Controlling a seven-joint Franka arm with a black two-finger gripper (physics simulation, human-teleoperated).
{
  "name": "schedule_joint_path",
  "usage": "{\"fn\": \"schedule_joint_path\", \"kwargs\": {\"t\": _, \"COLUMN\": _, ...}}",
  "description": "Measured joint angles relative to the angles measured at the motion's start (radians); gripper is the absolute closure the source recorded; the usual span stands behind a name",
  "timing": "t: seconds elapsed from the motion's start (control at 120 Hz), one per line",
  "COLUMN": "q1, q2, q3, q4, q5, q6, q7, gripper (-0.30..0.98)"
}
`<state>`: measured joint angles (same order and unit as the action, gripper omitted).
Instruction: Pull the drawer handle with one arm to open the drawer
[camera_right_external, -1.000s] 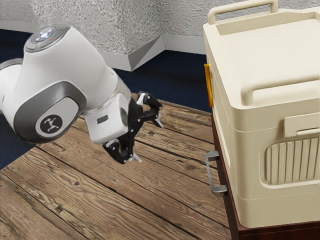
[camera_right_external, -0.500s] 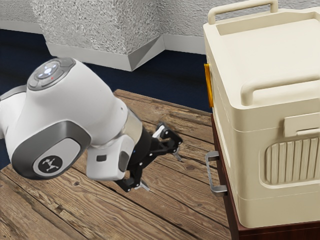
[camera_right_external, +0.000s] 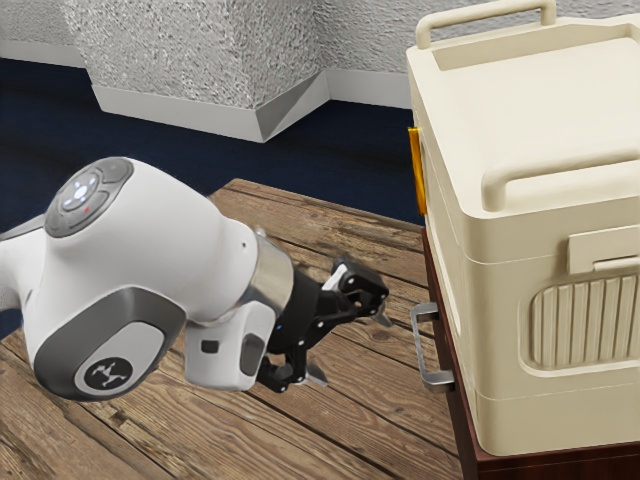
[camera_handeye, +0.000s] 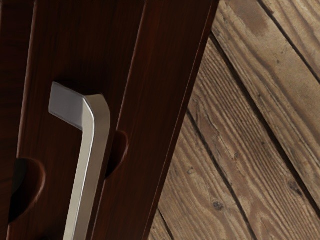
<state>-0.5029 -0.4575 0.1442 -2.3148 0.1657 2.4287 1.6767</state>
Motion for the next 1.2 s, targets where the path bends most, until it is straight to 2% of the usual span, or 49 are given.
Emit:
{"fn": "schedule_joint_path", "kwargs": {"t": 0.042, "q1": 0.000, "q2": 0.000, "q3": 0.003, "q4": -0.011, "q5": 0.000, "q6": 0.022, "q7": 0.005, "gripper": 0.00}}
{"fn": "schedule_joint_path", "kwargs": {"t": 0.083, "q1": -0.033, "q2": 0.001, "q3": 0.044, "q4": -0.020, "q5": 0.001, "q6": 0.044, "q7": 0.009, "gripper": 0.00}}
{"fn": "schedule_joint_path", "kwargs": {"t": 0.217, "q1": -0.092, "q2": 0.012, "q3": 0.101, "q4": -0.026, "q5": 0.039, "q6": 0.093, "q7": 0.021, "gripper": 0.00}}
{"fn": "schedule_joint_path", "kwargs": {"t": 0.492, "q1": -0.107, "q2": 0.045, "q3": 0.107, "q4": -0.031, "q5": 0.076, "q6": 0.140, "q7": 0.036, "gripper": 0.00}}
{"fn": "schedule_joint_path", "kwargs": {"t": 0.917, "q1": -0.096, "q2": 0.047, "q3": 0.107, "q4": -0.064, "q5": 0.081, "q6": 0.183, "q7": 0.048, "gripper": 0.00}}
{"fn": "schedule_joint_path", "kwargs": {"t": 1.2, "q1": -0.093, "q2": 0.119, "q3": 0.110, "q4": -0.055, "q5": 0.081, "q6": 0.236, "q7": 0.053, "gripper": -0.01}}
